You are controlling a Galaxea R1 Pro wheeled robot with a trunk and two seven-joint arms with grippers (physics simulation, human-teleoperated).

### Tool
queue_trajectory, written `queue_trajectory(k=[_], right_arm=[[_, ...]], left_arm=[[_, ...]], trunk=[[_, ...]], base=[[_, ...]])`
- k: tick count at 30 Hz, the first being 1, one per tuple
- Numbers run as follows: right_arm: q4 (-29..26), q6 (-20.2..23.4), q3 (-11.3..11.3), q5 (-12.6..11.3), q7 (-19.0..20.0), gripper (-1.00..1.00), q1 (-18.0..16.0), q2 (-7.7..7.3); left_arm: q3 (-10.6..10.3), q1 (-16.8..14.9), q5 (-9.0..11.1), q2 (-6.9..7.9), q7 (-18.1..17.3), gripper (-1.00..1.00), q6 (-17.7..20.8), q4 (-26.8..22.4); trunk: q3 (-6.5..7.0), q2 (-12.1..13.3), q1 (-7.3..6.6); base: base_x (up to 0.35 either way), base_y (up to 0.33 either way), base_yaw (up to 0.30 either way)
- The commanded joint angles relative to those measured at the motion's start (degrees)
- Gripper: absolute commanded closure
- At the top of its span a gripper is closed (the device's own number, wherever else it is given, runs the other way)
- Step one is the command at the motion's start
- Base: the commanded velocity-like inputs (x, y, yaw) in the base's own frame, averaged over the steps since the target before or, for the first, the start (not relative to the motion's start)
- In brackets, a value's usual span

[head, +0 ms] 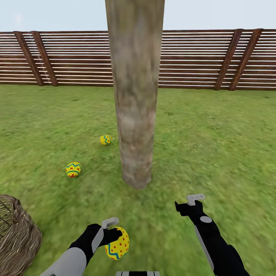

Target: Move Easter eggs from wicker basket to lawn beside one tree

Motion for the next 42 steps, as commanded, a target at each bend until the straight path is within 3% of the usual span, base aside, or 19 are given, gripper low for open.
queue_trajectory(k=[1, 4, 5, 8, 11, 13, 15, 18, 42], right_arm=[[-0.1, 0.4, 0.1, 0.6, 0.0, -1.00, 0.0, -0.05], [0.0, 0.4, 0.1, 0.6, 0.0, -1.00, 0.0, -0.05], [0.0, 0.4, 0.1, 0.7, 0.0, -1.00, 0.0, 0.00], [0.0, 0.4, 0.3, 0.7, 0.0, -1.00, 0.0, 0.10], [0.1, 0.4, 0.3, 0.7, 0.0, -1.00, 0.0, 0.19], [0.1, 0.4, 0.4, 0.7, 0.0, -1.00, 0.0, 0.26], [0.1, 0.4, 0.4, 0.7, 0.0, -1.00, 0.0, 0.30], [0.1, 0.4, 0.4, 0.6, 0.0, -1.00, 0.0, 0.30], [-0.4, 0.3, 0.3, 0.6, 0.0, -1.00, 0.0, 0.22]], left_arm=[[0.5, 0.0, -0.6, -0.07, -0.3, 1.00, 0.3, -0.1], [0.5, 0.0, -0.6, 0.21, -0.1, 1.00, 0.3, -0.6], [0.8, 0.0, -0.6, 0.92, 0.0, 1.00, 0.4, -1.3], [1.0, 0.0, -0.7, 4.79, -0.1, 1.00, 1.2, -5.1], [0.9, 0.0, -0.8, 7.17, -0.3, 1.00, 1.3, -6.1], [1.0, 0.0, -0.5, 10.14, -0.5, 1.00, 1.3, -8.7], [0.9, 0.0, -0.5, 11.45, -0.6, 1.00, 1.2, -9.6], [0.6, 0.0, -0.7, 11.45, -0.6, 1.00, 1.2, -9.8], [0.4, 0.0, -0.7, 8.90, -0.3, 1.00, 1.2, -9.7]], trunk=[[-0.05, 0.0, -0.01], [-0.05, 0.0, -0.01], [-0.05, 0.0, -0.01], [-0.05, 0.0, -0.01], [-0.05, 0.0, -0.01], [-0.05, 0.0, -0.01], [-0.05, 0.0, -0.01], [-0.05, 0.0, -0.01], [-5.37, -0.3, 0.61]], base=[[0.000, 0.000, 0.000], [0.000, 0.000, 0.000], [0.000, 0.000, 0.000], [0.000, 0.000, 0.000], [0.000, 0.000, 0.000], [0.000, 0.000, 0.000], [0.000, 0.000, 0.000], [0.000, 0.000, 0.000], [0.000, 0.000, 0.000]])
